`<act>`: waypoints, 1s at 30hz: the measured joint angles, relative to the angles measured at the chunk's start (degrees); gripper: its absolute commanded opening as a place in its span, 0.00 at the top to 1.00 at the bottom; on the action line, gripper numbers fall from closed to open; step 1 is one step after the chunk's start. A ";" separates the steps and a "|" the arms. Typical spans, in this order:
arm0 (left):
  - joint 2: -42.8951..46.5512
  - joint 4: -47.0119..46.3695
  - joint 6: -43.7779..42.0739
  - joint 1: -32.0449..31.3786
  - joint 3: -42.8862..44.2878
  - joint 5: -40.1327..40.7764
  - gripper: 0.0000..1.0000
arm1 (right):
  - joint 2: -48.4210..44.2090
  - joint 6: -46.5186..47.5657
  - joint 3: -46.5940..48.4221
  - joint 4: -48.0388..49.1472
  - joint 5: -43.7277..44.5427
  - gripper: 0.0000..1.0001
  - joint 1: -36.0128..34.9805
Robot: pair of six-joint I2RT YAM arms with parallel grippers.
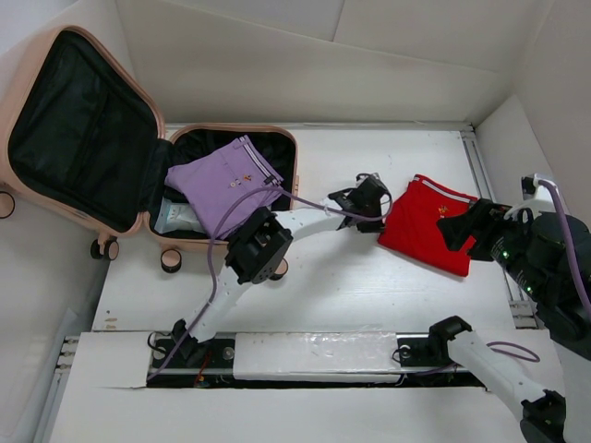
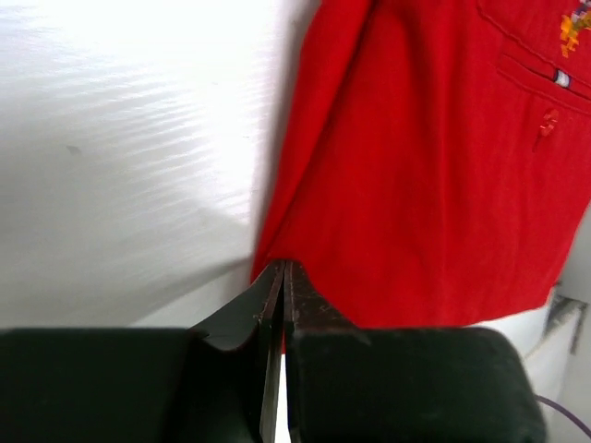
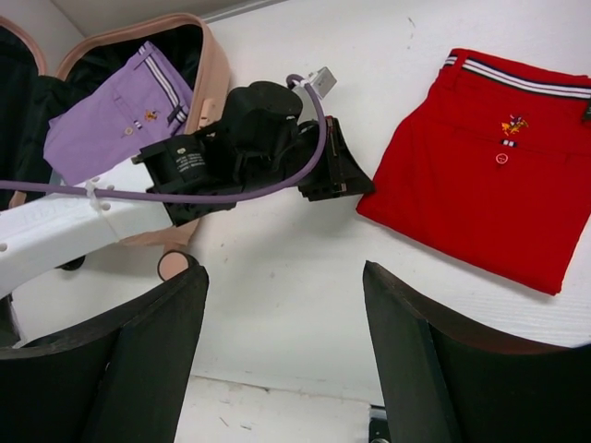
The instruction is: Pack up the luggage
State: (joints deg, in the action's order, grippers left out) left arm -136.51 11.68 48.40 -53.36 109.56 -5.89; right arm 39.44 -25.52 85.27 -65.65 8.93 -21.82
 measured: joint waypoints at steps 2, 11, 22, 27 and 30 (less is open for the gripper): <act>0.79 0.74 -0.94 0.50 -0.83 1.16 1.00 | 0.00 0.00 -0.13 0.09 -0.35 0.26 0.00; 8.15 5.51 -5.20 10.27 -10.27 4.00 0.51 | -0.15 0.02 -2.14 0.13 -2.12 0.26 0.00; 8.76 5.73 -7.80 -1.09 -10.16 -5.53 0.27 | -0.20 0.26 -3.39 0.39 -3.37 0.26 0.00; 4.15 4.46 -6.78 -1.31 -3.80 -8.66 0.28 | -0.20 0.26 -3.78 0.50 -3.48 0.26 0.00; 0.79 4.20 -6.32 -0.46 1.14 -8.57 0.38 | -0.20 0.28 -4.31 0.52 -3.67 0.26 0.00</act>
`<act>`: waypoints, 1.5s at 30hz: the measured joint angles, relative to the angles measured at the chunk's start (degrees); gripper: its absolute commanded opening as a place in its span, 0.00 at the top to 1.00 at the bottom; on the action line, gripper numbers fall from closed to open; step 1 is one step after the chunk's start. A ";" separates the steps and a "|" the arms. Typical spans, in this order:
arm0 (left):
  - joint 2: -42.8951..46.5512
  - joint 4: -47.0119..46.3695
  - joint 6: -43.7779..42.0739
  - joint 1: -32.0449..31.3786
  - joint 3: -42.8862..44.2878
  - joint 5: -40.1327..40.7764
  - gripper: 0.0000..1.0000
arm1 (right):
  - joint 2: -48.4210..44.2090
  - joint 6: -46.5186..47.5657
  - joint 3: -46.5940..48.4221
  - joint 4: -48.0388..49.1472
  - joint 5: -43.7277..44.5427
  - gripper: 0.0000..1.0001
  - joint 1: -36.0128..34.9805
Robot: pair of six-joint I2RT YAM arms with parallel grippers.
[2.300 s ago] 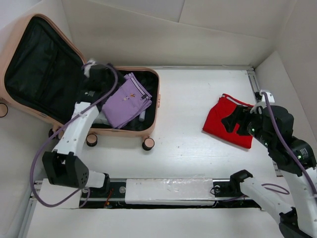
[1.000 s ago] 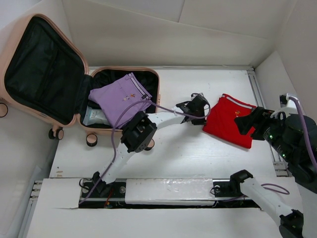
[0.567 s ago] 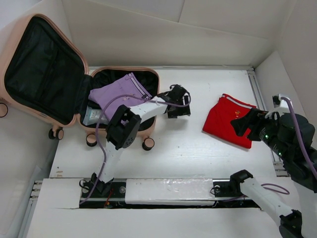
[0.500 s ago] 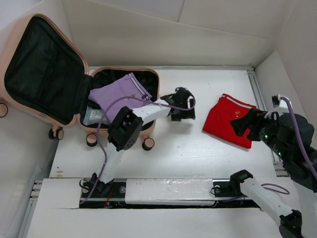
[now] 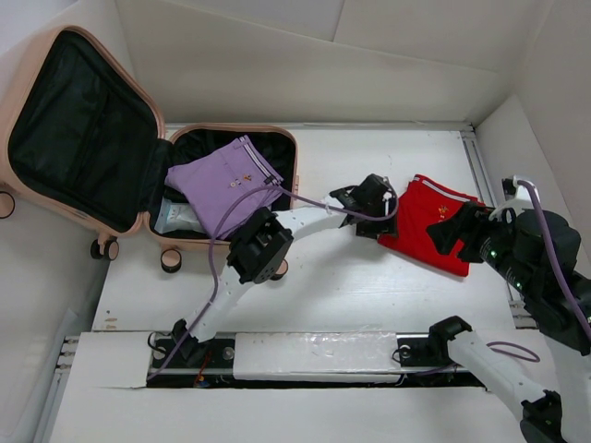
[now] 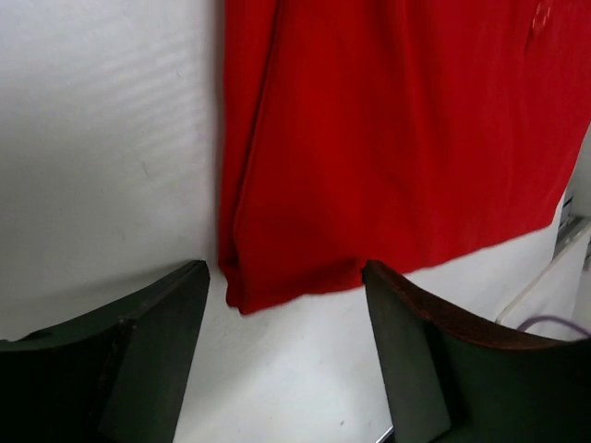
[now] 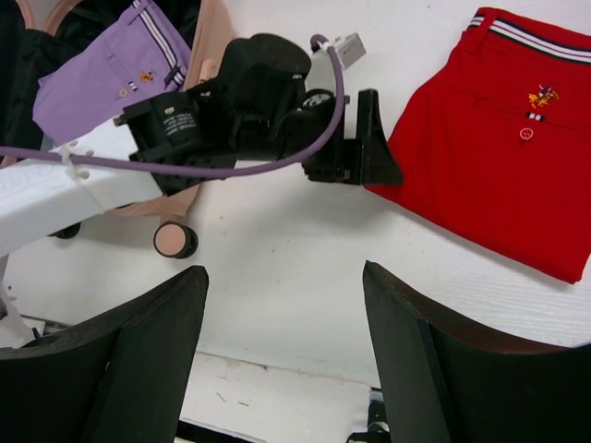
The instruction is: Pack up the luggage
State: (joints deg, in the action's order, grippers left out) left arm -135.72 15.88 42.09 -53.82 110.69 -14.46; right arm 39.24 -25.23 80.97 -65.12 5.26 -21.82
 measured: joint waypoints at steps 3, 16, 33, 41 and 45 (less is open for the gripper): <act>-2.67 0.44 0.68 0.57 3.65 1.90 0.84 | 0.04 0.00 -0.13 0.00 -0.15 0.26 0.00; 6.73 -0.83 0.02 5.75 -9.94 8.66 0.98 | -0.17 0.02 -1.29 0.74 -2.75 0.26 0.00; 32.50 0.50 9.64 2.58 -31.08 18.40 0.20 | 0.20 0.61 -6.08 3.74 -7.26 0.26 0.00; 23.45 -2.21 26.21 -2.32 -32.35 19.06 0.23 | -2.60 1.29 -6.95 3.41 -8.31 0.26 0.00; 20.28 -3.58 32.15 -1.29 -29.79 20.72 0.24 | -3.65 1.88 -6.95 2.34 -9.11 0.26 0.00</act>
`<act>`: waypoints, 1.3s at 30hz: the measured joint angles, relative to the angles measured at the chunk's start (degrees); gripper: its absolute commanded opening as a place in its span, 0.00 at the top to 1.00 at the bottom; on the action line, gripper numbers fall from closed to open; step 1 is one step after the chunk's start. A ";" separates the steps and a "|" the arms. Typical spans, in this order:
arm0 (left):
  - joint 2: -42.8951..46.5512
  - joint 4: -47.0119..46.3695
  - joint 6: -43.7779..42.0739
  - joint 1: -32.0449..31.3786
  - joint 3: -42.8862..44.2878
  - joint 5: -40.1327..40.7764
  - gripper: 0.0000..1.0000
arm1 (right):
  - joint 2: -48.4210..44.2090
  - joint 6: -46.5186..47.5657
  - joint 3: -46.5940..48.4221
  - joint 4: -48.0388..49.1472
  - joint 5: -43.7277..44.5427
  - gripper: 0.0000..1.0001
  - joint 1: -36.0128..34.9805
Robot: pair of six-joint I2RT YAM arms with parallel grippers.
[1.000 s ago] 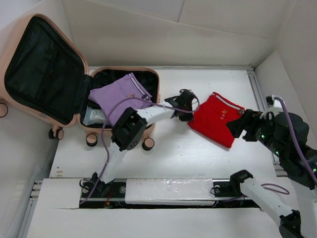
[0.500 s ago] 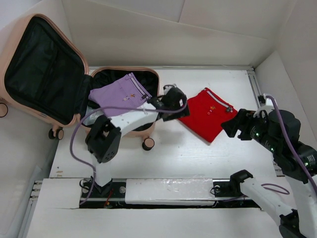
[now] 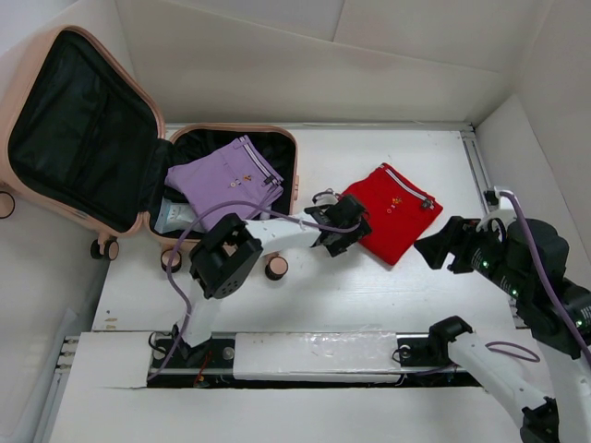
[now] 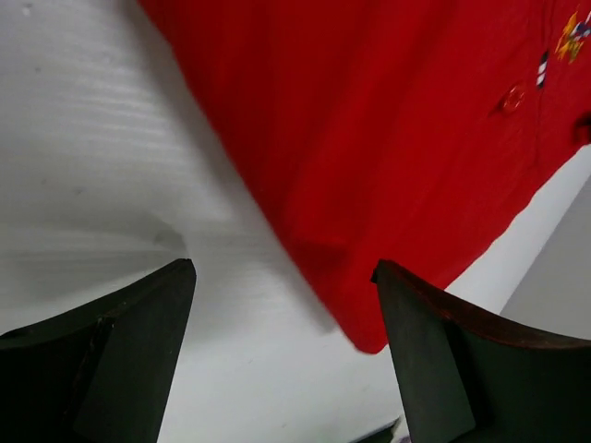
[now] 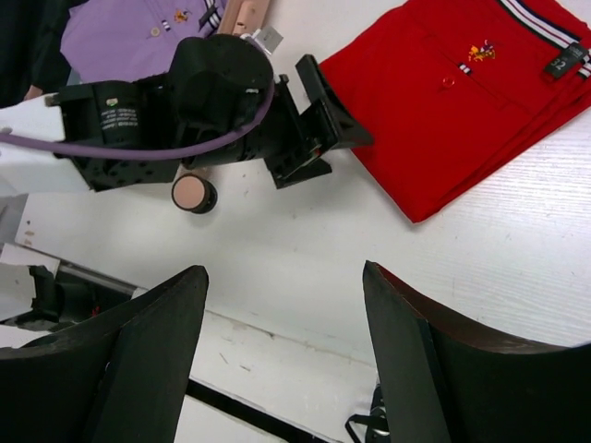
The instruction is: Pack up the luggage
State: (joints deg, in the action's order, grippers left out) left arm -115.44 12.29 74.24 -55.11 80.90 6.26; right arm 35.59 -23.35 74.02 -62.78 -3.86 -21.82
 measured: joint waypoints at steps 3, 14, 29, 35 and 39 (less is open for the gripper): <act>-2.34 -1.33 3.34 0.11 1.97 1.29 0.24 | -0.61 0.66 0.00 -0.83 -0.33 0.26 0.00; -8.81 -5.53 10.54 0.50 6.58 1.42 0.96 | -1.46 2.23 0.17 -2.73 -0.70 0.26 -0.02; -7.93 4.02 -18.75 8.26 25.29 -2.62 1.00 | -1.49 2.60 3.02 -2.97 -0.15 0.26 -0.74; 9.03 7.98 -30.36 21.86 17.90 -6.75 1.00 | -1.09 2.82 3.06 -2.84 1.09 0.26 -0.74; 22.60 5.73 -34.84 40.11 4.33 -11.23 1.00 | -0.55 2.89 3.06 -2.69 1.51 0.26 -1.03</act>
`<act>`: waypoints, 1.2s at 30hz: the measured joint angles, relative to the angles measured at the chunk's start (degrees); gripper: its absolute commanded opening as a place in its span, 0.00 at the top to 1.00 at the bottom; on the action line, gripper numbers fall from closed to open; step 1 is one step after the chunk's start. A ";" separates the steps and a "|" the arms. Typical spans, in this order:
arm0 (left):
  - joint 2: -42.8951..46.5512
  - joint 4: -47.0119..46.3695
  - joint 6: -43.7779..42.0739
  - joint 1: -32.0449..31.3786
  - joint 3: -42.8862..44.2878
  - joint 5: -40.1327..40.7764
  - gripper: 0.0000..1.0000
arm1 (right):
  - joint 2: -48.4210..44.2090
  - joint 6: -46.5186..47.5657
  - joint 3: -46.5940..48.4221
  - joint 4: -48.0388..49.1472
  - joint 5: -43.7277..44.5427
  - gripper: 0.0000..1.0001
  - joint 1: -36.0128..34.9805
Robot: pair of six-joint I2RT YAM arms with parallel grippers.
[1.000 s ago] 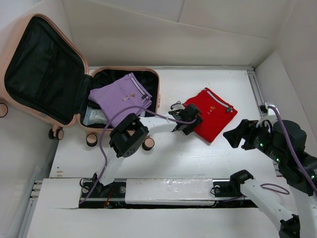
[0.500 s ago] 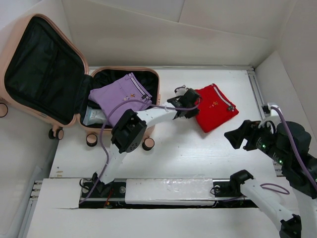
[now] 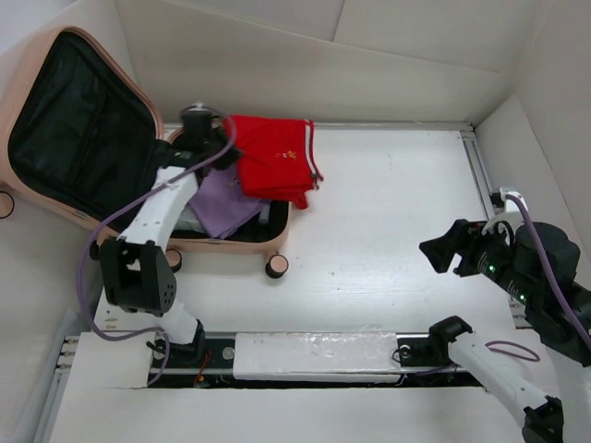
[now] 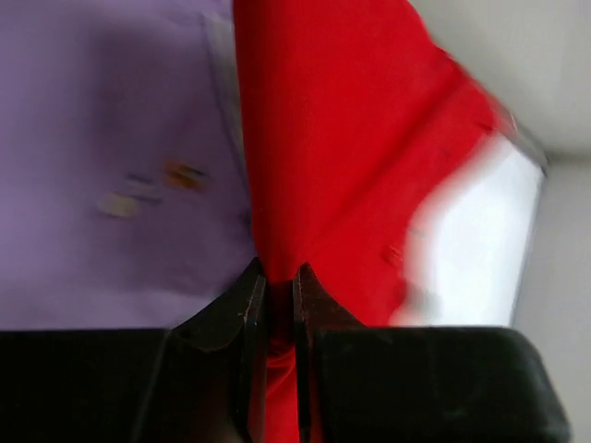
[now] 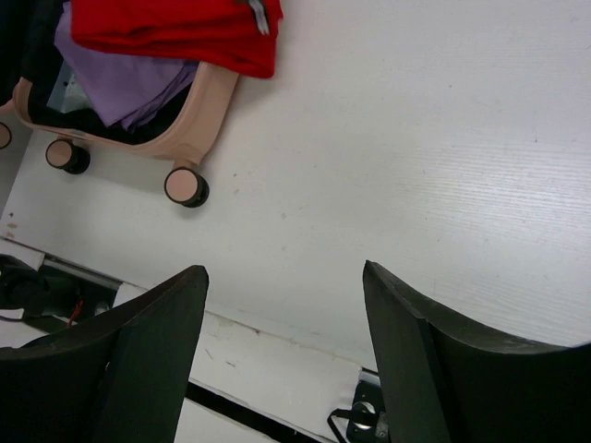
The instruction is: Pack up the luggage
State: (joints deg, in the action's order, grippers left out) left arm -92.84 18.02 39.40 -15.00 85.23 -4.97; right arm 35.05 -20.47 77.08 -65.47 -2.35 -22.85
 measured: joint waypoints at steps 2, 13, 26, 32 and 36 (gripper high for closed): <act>2.16 -1.88 -0.98 8.15 -5.44 -2.27 1.00 | 0.35 0.02 0.00 0.17 0.11 0.26 -0.33; 3.61 -2.45 -4.22 21.31 -17.90 2.16 1.00 | 2.58 0.15 -0.26 1.92 0.15 0.26 -0.83; 26.62 14.56 7.19 19.39 -12.33 22.69 0.17 | 2.45 3.80 -11.34 4.85 -6.97 0.35 -3.54; 36.74 28.68 12.92 19.23 -0.04 35.78 0.12 | 1.88 6.12 -13.73 8.15 -13.11 0.74 -6.82; 39.78 38.34 12.85 22.45 1.81 43.65 0.00 | 1.86 6.99 -14.78 10.43 -16.76 0.49 -8.61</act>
State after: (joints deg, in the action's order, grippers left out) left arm -53.06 56.36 52.25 7.44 87.05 38.68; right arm 36.91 -13.47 62.30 -55.05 -19.11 -31.46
